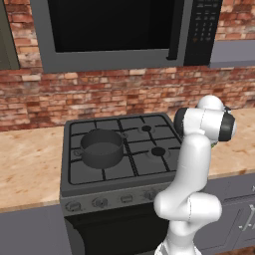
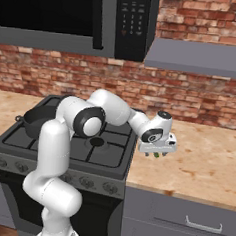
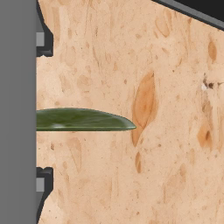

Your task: Turn on the burner for the pot on the stove. Wait thirty seconds for the pot to heat up. Then add the lemon wedge to the pot.

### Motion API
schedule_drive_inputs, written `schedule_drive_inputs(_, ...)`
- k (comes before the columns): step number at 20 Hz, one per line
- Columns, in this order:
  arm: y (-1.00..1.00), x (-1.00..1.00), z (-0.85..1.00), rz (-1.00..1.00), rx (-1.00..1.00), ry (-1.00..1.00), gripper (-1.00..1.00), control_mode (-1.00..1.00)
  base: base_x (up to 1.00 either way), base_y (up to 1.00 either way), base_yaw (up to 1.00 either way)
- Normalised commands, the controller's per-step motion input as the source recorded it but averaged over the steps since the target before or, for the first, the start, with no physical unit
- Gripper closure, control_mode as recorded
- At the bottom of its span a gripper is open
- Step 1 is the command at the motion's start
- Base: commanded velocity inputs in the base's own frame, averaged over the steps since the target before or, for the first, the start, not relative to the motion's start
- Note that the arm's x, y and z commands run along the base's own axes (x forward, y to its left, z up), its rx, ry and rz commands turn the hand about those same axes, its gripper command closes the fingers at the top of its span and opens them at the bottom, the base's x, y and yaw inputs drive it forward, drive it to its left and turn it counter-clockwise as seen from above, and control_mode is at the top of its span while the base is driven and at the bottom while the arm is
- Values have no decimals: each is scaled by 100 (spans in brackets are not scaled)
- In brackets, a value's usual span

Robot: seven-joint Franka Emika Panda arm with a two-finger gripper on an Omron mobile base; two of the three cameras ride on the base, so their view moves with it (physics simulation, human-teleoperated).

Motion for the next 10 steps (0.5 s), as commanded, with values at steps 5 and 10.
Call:
schedule_drive_inputs(5,0,0,0,0,0,0,-100,-100,0,0,0)
schedule_drive_inputs(10,0,0,0,0,0,0,-100,-100,0,0,0)
